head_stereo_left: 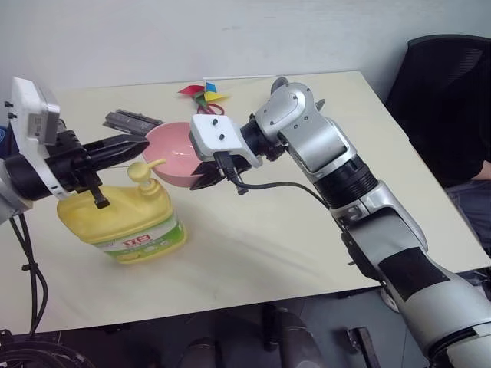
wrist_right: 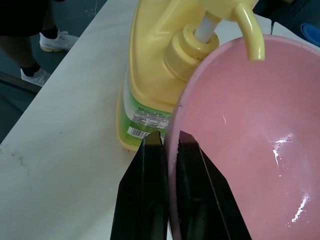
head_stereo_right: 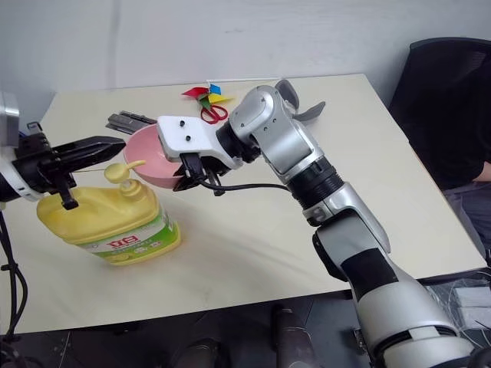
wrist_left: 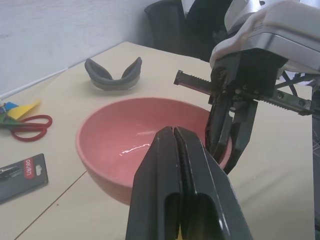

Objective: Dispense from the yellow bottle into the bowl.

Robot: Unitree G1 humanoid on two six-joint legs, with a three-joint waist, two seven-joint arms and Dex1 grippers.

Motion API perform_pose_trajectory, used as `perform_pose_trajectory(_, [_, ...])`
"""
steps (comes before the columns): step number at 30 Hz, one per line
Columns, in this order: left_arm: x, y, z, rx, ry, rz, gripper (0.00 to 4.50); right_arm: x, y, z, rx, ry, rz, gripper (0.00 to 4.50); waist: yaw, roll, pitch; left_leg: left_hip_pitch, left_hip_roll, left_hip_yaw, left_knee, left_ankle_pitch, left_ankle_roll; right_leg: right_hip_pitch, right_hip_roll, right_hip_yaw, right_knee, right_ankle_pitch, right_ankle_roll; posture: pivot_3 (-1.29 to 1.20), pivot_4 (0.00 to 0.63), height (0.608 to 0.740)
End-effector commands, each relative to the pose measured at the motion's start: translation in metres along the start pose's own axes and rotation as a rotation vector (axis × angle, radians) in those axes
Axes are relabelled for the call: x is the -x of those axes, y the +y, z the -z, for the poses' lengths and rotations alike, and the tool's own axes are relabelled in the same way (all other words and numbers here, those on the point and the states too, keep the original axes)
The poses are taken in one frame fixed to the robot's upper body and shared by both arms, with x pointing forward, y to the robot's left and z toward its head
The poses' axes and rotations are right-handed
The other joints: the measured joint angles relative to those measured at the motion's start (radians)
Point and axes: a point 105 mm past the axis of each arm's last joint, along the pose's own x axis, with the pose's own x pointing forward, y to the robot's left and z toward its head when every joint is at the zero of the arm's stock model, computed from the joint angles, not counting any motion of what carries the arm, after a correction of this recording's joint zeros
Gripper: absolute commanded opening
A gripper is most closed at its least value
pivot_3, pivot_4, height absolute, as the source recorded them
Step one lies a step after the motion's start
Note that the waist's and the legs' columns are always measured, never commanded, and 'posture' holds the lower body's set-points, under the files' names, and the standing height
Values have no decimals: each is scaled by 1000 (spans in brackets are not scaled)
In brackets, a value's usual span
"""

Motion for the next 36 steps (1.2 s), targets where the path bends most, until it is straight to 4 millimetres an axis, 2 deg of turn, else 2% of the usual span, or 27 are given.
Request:
perform_pose_trajectory(1, [1, -2, -11, -39, -45, -50, 30, 1, -6, -15, 56, -17, 15, 0, 0, 0, 0, 0, 0, 0, 1, 0, 0, 0, 0, 0, 0, 0, 0, 0, 150, 740])
perform_pose_trajectory(9, [-12, -9, -3, -17, -45, -121, 30, 4, -12, -18, 49, -22, 32, 0, 1, 0, 0, -1, 0, -2, 1, 1, -1, 0, 0, 0, 0, 0, 0, 0, 150, 740])
perform_pose_trajectory(23, [-5, -6, 17, 45, 19, -157, 30, 6, -13, -28, 61, -49, 21, 0, 0, 0, 0, 0, 0, -2, 0, 1, -2, 0, 0, 0, 1, 0, 0, 0, 150, 740])
perform_pose_trajectory(36, [-9, -6, 31, 131, 9, -203, 30, 1, -7, -24, 73, -33, -19, 0, 0, 0, 0, 0, 0, -2, 0, 1, -2, 0, 0, 0, 1, 0, 0, 0, 150, 740])
